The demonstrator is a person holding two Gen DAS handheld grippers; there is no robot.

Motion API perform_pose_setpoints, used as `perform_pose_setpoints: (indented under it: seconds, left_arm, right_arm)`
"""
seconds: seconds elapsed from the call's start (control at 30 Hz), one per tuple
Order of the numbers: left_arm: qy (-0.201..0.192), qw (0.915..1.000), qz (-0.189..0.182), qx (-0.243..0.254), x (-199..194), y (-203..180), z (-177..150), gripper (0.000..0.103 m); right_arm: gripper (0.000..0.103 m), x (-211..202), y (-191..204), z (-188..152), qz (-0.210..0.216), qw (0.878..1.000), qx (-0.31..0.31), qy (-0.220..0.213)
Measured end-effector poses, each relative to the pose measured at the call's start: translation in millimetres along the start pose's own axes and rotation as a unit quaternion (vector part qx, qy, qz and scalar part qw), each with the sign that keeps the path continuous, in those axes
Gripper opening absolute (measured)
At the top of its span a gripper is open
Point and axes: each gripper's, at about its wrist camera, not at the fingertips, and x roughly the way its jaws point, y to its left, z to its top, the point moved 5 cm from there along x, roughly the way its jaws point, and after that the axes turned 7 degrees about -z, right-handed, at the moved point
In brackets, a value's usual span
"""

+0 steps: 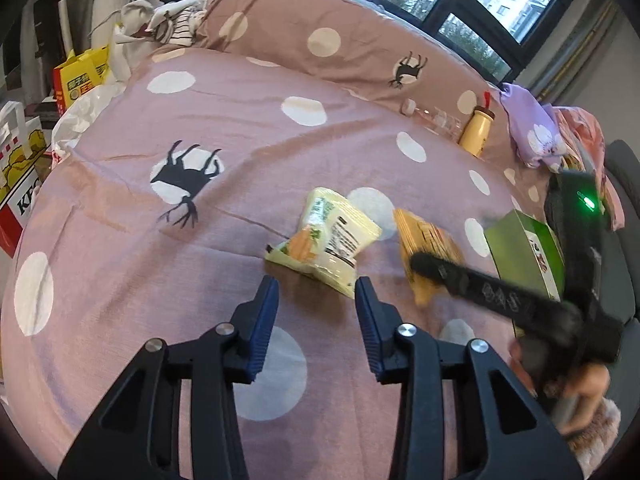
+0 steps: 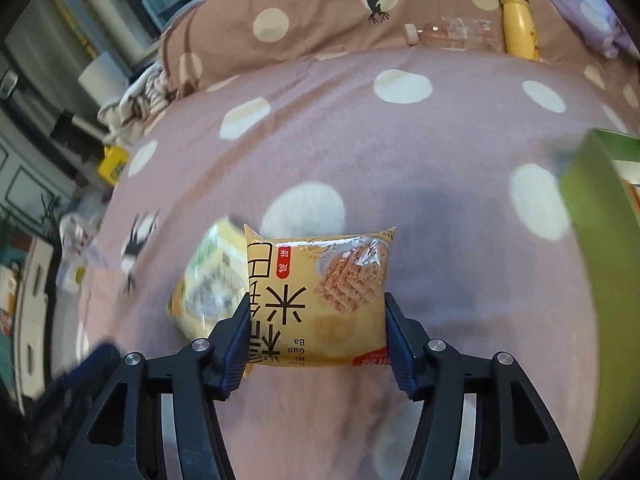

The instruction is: Organize snacks

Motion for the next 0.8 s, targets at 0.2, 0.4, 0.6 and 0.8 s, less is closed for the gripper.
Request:
perform_pose_setpoints:
  seconds: [0.2, 0.4, 0.6, 0.8]
  left_arm:
    - [0.019, 0.9996, -0.018, 0.013, 8.1, -16.5, -8.5, 0.038]
    - [0.047, 0.9983, -0.030, 0.014, 18.1, -28.5, -21.1, 0.041]
    - [0.070, 0.9960, -0.051, 0.020, 27.6, -43.7, -31.1, 0.057]
    - [0.094, 0.9927, -0.057, 0.050, 40.9, -65.6, -46.5, 0.060]
  right_arm:
    - [0.061, -24.1, -17.9, -47.0, 0.022, 1.000, 0.000, 0.022]
    - [0.072, -19.8, -38.2, -65.8, 0.027, 0.998, 0.022, 0.055]
    - [0.073, -41.2, -62.2, -56.0, 0.054, 0.996, 0.071, 0.014]
    - [0.073, -41.0, -77.1, -50.9, 0.101, 0.988, 0.116, 0.009]
